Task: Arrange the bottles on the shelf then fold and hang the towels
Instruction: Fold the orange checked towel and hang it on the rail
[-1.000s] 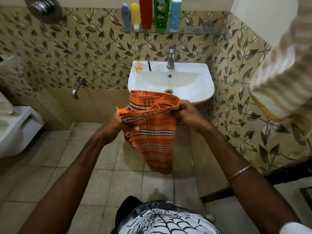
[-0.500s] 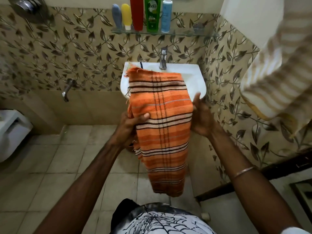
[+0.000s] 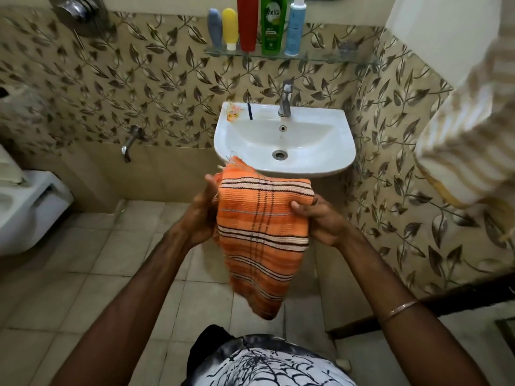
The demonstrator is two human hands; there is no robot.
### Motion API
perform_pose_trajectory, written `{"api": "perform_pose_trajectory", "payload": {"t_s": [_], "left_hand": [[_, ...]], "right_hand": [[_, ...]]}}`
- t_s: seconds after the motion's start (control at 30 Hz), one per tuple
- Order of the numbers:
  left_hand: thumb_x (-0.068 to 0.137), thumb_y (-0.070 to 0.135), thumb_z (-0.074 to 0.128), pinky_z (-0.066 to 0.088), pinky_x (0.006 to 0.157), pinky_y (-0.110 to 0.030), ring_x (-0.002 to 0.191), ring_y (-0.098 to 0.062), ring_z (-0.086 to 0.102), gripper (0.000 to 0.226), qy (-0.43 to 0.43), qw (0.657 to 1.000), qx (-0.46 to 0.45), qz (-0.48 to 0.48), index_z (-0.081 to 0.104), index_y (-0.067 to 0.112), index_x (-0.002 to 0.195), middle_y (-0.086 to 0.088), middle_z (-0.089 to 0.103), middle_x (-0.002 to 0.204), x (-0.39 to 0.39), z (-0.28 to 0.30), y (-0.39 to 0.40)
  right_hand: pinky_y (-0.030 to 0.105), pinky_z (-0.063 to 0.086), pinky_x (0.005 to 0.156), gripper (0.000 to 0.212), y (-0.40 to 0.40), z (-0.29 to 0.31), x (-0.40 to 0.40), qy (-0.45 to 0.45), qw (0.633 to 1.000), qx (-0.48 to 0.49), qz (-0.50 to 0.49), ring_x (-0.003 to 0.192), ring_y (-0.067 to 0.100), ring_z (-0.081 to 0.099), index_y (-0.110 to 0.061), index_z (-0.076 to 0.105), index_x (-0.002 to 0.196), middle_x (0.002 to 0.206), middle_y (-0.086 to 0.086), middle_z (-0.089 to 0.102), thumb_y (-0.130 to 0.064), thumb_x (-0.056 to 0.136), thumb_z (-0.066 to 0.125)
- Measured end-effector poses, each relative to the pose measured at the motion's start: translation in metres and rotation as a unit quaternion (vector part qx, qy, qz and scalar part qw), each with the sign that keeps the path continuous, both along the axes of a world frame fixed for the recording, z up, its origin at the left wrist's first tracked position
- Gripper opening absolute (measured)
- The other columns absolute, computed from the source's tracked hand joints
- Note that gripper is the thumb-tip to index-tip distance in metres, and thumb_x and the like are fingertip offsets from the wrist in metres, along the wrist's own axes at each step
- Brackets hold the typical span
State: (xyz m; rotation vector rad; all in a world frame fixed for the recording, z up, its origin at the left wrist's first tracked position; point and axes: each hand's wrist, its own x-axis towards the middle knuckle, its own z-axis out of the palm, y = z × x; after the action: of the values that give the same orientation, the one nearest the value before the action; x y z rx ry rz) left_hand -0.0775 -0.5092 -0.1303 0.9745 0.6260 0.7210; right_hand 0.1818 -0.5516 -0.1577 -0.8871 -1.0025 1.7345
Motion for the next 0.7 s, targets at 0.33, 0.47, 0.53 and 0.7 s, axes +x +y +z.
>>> {"api": "perform_pose_trajectory", "payload": {"t_s": [0.33, 0.47, 0.53, 0.7], "left_hand": [[0.066, 0.012, 0.085, 0.048, 0.093, -0.058, 0.111, -0.046, 0.059, 0.058, 0.072, 0.990, 0.067, -0.103, 0.068, 0.021, 0.121, -0.030, 0.062, 0.126, 0.006, -0.028, -0.016], [0.065, -0.008, 0.076, 0.057, 0.088, -0.040, 0.111, -0.030, 0.068, 0.061, 0.041, 0.996, 0.051, -0.056, 0.065, 0.010, 0.122, -0.014, 0.071, 0.119, 0.019, -0.019, -0.016], [0.066, -0.010, 0.071, 0.058, 0.083, -0.038, 0.105, -0.029, 0.070, 0.061, 0.047, 0.997, 0.029, -0.045, 0.061, 0.005, 0.124, -0.013, 0.073, 0.113, 0.020, -0.015, -0.016], [0.069, -0.005, 0.071, 0.059, 0.082, -0.038, 0.105, -0.034, 0.070, 0.056, 0.092, 0.995, 0.016, -0.043, 0.061, 0.003, 0.123, -0.016, 0.072, 0.116, 0.011, -0.013, -0.009]], "right_hand": [[0.043, 0.058, 0.094, 0.040, 0.011, 0.020, 0.020, 0.149, 0.986, -0.050, -0.056, 0.100, 0.028, 0.072, -0.003, 0.072, 0.109, 0.103, 0.012, 0.074, -0.038, 0.095, 0.061], [0.035, 0.051, 0.076, 0.058, 0.001, 0.000, 0.029, 0.246, 0.961, -0.117, -0.044, 0.069, 0.021, 0.060, -0.014, 0.047, 0.058, 0.063, 0.005, 0.050, -0.058, 0.096, 0.053], [0.041, 0.045, 0.086, 0.061, -0.004, -0.014, 0.035, 0.152, 0.979, -0.126, -0.054, 0.091, 0.029, 0.056, -0.007, 0.061, 0.098, 0.091, 0.019, 0.049, -0.067, 0.087, 0.061], [0.041, 0.058, 0.093, 0.071, -0.026, -0.034, 0.028, 0.059, 0.992, -0.113, -0.014, 0.114, 0.030, 0.067, -0.002, 0.060, 0.134, 0.127, 0.020, 0.066, -0.052, 0.085, 0.070]]}}
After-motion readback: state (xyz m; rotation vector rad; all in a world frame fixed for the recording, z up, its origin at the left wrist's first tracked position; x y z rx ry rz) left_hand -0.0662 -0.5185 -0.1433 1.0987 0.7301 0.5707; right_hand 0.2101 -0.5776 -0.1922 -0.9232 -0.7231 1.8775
